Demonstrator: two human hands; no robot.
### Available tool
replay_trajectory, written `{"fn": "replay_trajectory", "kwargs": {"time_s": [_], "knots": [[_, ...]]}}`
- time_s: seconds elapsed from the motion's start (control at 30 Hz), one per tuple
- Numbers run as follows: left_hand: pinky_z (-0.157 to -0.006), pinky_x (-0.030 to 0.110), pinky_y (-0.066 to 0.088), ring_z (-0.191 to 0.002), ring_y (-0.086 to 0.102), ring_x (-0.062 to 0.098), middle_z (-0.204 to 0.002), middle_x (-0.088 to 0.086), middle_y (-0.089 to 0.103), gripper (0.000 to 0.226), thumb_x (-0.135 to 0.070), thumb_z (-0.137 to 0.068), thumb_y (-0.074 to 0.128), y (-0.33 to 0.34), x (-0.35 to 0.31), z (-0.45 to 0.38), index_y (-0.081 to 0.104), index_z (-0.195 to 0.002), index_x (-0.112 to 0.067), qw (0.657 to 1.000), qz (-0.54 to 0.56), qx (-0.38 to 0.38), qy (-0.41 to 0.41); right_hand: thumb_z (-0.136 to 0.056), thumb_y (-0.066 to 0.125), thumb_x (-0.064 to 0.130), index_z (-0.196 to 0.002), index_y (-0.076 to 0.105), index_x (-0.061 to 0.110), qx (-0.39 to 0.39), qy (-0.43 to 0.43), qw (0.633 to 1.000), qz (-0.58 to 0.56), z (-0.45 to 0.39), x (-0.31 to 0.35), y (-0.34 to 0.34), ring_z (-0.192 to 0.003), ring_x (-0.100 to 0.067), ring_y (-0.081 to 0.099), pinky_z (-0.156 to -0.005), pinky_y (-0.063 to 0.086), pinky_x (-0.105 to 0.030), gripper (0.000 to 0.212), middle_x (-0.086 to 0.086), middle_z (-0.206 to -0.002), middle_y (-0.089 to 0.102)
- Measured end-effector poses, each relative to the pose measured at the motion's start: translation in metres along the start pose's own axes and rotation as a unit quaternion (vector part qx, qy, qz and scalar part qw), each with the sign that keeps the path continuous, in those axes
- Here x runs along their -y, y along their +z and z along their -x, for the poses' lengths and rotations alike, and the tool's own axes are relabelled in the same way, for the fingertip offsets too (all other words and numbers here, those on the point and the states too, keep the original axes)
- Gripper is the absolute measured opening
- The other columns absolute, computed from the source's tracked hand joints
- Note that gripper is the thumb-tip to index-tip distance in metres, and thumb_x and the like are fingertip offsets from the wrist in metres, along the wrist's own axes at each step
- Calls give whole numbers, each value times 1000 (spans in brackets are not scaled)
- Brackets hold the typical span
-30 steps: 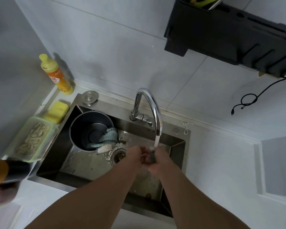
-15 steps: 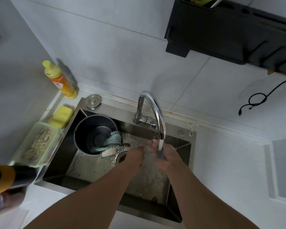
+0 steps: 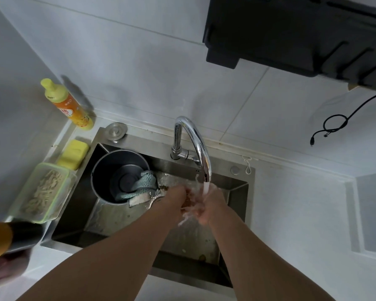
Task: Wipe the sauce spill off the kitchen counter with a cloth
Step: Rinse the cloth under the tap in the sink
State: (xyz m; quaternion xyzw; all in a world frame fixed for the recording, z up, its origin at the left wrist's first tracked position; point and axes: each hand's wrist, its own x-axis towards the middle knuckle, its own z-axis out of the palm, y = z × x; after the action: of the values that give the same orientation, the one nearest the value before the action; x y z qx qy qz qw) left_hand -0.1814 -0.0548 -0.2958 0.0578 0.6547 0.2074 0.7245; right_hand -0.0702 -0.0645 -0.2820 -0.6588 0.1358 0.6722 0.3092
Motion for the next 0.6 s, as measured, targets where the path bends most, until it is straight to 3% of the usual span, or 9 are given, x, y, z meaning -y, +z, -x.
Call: {"fn": "replay_trajectory", "kwargs": {"time_s": [0.1, 0.17, 0.2, 0.27, 0.3, 0.37, 0.43, 0.53, 0.6], "knots": [[-70, 36, 55, -71, 64, 22, -81, 8, 72, 22, -19, -100, 47, 0, 6, -7, 64, -92, -8, 1000, 15, -20, -2, -105, 56, 41, -77, 61, 13, 77, 2, 994, -74, -1, -1, 2, -45, -17, 50, -37, 43, -25, 40, -6, -63, 57], [-89, 44, 60, -91, 70, 26, -98, 13, 75, 27, -22, -103, 48, -3, 7, -10, 70, -102, -7, 1000, 15, -23, 1, -101, 62, 29, -78, 66, 9, 124, 16, 986, -115, -1, -3, 5, -61, -23, 63, -67, 61, -32, 31, -12, -76, 66], [-97, 48, 58, -100, 70, 29, -106, 16, 74, 29, -25, -104, 48, -5, 7, -9, 70, -107, -7, 1000, 6, -23, 0, -97, 65, 23, -80, 68, 7, 138, 21, 982, -127, -1, -3, 7, -68, -25, 64, -84, 57, -32, 24, -13, -79, 67], [-103, 49, 54, -106, 68, 30, -111, 18, 73, 31, -27, -105, 46, -9, 7, -8, 68, -110, -7, 1000, -7, -22, -3, -87, 71, 17, -82, 71, 5, 160, 34, 976, -146, 2, -2, 11, -70, -23, 64, -82, 52, -28, 13, -14, -82, 68], [-100, 47, 56, -103, 69, 30, -109, 18, 73, 31, -27, -105, 45, -10, 7, -8, 67, -110, -6, 1000, -6, -23, -5, -83, 71, 18, -82, 72, 4, 169, 43, 972, -158, 3, -2, 12, -70, -22, 65, -74, 52, -28, 13, -13, -83, 69], [-77, 39, 59, -81, 64, 25, -100, 14, 70, 30, -23, -104, 45, -12, 4, -8, 65, -113, -3, 1000, 5, -25, -7, -80, 69, 17, -79, 72, 5, 168, 56, 967, -184, 3, 0, 13, -67, -23, 66, -62, 53, -28, 13, -14, -84, 69], [-58, 30, 48, -66, 55, 20, -99, 14, 66, 25, -16, -102, 45, -13, 1, -6, 62, -113, 0, 1000, 9, -25, -15, -79, 68, 17, -72, 72, 5, 162, 55, 968, -184, 2, 3, 12, -64, -24, 65, -63, 54, -31, 15, -14, -80, 69], [-52, 27, 49, -60, 62, 21, -88, 14, 69, 16, -5, -96, 46, -14, -4, -7, 61, -99, -1, 999, 33, -18, -25, -86, 69, 23, -65, 76, 4, 144, 71, 974, -161, 2, 9, 10, -62, -26, 67, -60, 59, -40, 30, -12, -78, 71], [-57, 30, 54, -55, 63, 18, -74, 10, 70, 15, -7, -96, 50, -12, -11, -9, 64, -95, -2, 999, 35, -2, -26, -87, 70, 19, -75, 75, 2, 121, 72, 975, -170, 3, 12, 8, -61, -26, 68, -52, 59, -38, 22, -15, -80, 72]]}}
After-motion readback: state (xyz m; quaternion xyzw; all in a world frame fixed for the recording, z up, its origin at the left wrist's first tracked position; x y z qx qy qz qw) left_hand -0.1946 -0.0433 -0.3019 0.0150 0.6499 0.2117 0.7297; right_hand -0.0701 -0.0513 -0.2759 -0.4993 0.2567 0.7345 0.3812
